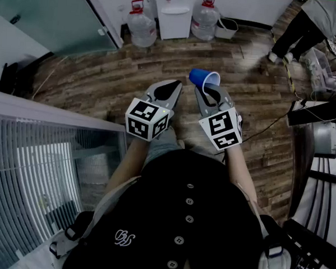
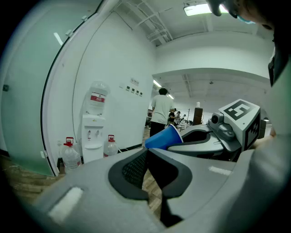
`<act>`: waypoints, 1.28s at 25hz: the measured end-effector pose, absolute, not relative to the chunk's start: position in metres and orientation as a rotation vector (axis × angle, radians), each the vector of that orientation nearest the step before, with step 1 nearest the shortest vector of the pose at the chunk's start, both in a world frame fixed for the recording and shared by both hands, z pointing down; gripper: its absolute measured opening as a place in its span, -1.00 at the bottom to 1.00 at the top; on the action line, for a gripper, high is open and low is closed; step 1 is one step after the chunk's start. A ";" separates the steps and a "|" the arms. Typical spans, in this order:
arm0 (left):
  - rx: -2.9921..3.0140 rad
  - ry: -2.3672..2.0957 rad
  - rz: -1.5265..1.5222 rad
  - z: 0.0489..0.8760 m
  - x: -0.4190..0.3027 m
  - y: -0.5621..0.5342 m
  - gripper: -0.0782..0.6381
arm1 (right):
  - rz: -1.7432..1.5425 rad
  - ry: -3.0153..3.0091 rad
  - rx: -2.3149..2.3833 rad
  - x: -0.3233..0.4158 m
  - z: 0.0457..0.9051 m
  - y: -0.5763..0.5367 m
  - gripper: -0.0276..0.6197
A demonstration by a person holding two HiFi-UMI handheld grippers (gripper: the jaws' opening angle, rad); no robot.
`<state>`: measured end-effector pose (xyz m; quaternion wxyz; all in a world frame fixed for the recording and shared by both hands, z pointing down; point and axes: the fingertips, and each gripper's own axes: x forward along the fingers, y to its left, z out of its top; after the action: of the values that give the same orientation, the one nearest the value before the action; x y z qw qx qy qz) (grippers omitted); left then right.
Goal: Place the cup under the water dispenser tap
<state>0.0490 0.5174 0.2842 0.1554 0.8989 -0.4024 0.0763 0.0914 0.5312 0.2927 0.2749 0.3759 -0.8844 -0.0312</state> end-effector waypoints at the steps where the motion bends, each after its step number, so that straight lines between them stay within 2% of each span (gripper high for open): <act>1: 2.576 -1.143 0.228 0.286 0.051 0.517 -0.79 | -0.089 -2.373 1.009 0.092 0.292 0.531 -0.91; 8: 2.598 -1.114 0.309 0.296 0.062 0.520 -0.79 | -0.093 -2.361 1.008 0.098 0.296 0.533 -0.91; 25: 2.550 -1.128 0.245 0.297 0.051 0.506 -0.79 | -0.070 -2.376 1.019 0.090 0.302 0.521 -0.90; 32: 2.541 -1.085 0.253 0.306 0.051 0.469 -0.79 | -0.059 -2.379 1.029 0.082 0.307 0.485 -0.90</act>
<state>0.0512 0.4694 0.3064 0.1825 0.9004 -0.3846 0.0896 0.0821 0.4849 0.3072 0.2712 0.3819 -0.8832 -0.0219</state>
